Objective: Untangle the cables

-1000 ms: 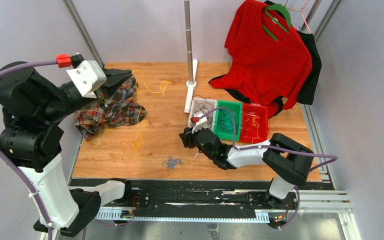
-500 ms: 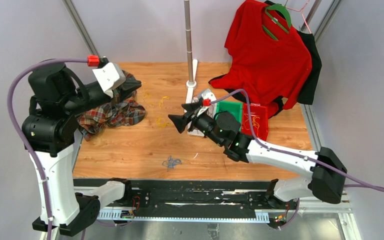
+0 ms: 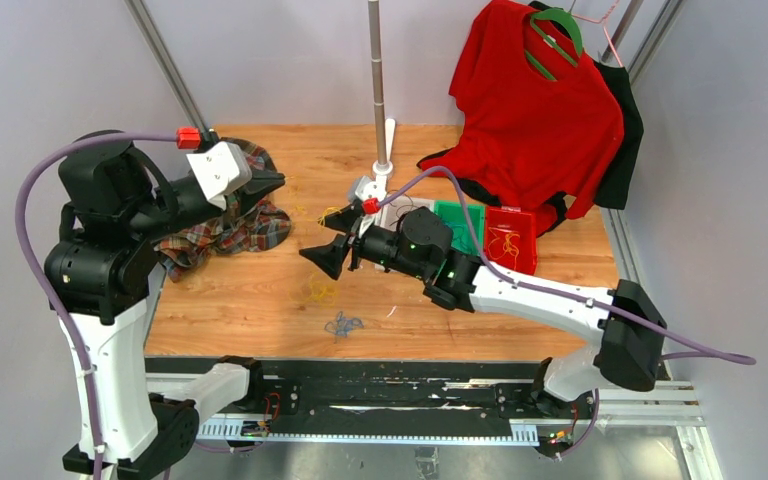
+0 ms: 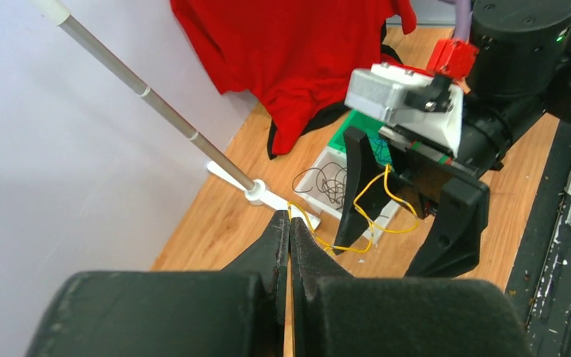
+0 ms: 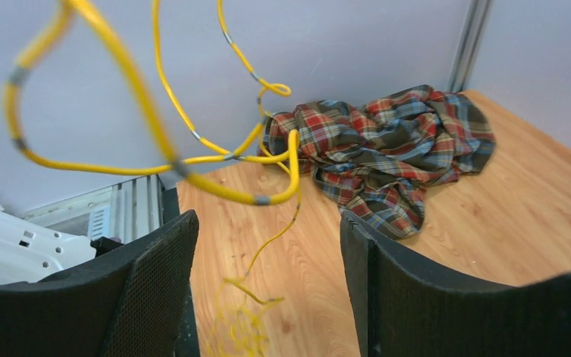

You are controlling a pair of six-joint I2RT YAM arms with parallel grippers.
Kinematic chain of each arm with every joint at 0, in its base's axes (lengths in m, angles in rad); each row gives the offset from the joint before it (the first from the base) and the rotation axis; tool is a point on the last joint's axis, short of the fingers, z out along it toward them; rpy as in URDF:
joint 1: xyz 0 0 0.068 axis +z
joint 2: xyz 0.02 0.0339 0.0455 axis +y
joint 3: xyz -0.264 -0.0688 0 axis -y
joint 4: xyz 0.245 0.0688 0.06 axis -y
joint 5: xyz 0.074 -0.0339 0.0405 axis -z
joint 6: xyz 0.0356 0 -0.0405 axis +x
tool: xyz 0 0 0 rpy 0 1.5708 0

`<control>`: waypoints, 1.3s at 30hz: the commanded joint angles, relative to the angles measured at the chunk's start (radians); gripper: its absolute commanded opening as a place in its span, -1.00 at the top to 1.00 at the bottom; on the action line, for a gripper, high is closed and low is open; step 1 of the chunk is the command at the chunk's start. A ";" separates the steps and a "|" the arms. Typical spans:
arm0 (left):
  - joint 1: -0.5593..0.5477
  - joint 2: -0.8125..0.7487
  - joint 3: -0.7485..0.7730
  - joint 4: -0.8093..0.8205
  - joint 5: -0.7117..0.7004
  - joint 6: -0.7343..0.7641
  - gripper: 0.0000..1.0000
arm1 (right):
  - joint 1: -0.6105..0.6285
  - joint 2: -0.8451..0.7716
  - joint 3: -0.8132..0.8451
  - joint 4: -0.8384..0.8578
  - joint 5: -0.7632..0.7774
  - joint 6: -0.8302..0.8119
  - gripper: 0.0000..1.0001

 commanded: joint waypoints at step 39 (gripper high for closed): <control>-0.003 0.019 0.270 0.446 -0.220 -0.219 0.99 | -0.004 0.287 -0.243 0.146 0.341 0.060 0.99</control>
